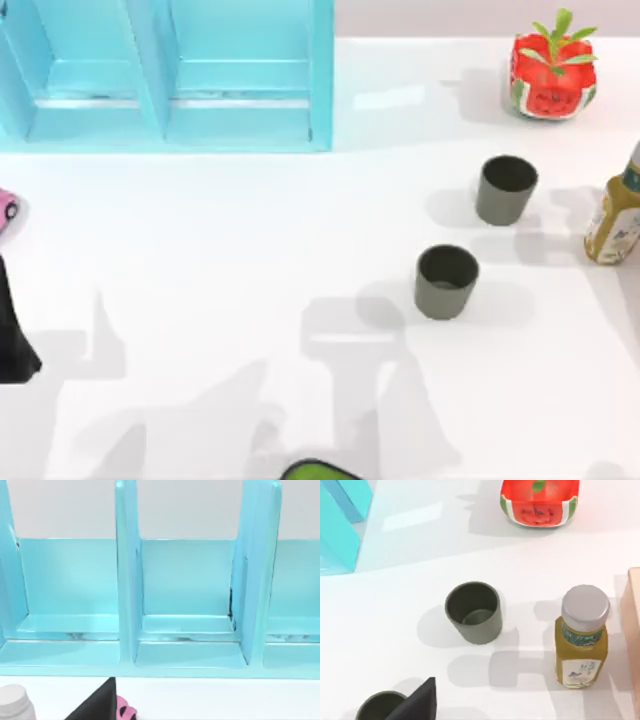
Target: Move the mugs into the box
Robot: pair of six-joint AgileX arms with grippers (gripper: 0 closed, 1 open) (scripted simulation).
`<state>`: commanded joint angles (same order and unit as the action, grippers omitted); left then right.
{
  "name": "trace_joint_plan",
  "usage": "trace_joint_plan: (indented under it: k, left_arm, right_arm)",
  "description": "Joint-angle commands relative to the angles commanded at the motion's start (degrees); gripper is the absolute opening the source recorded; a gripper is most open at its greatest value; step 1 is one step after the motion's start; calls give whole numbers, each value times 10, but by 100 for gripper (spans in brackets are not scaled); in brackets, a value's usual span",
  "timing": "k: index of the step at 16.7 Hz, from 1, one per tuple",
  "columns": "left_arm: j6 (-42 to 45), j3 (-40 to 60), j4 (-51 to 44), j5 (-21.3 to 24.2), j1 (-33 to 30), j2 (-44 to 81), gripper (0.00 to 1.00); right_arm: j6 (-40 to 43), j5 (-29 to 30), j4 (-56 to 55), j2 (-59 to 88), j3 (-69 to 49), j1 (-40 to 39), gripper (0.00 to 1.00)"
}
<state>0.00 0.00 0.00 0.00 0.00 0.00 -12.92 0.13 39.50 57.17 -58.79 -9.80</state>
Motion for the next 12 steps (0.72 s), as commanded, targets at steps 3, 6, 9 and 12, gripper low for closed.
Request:
trace_joint_plan:
  k: [3, 6, 9, 12]
  left_arm:
    - [0, 0, 0, 0, 0, 0, 100]
    - [0, 0, 0, 0, 0, 0, 100]
    - [0, 0, 0, 0, 0, 0, 100]
    - [0, 0, 0, 0, 0, 0, 100]
  right_arm:
    - [-26, 3, 108, 180, -179, -24, 100]
    - [-47, 9, 210, 358, -354, -45, 100]
    - [-61, 14, 299, 523, -513, -62, 100]
    - [-70, 19, 373, 660, -644, -77, 100]
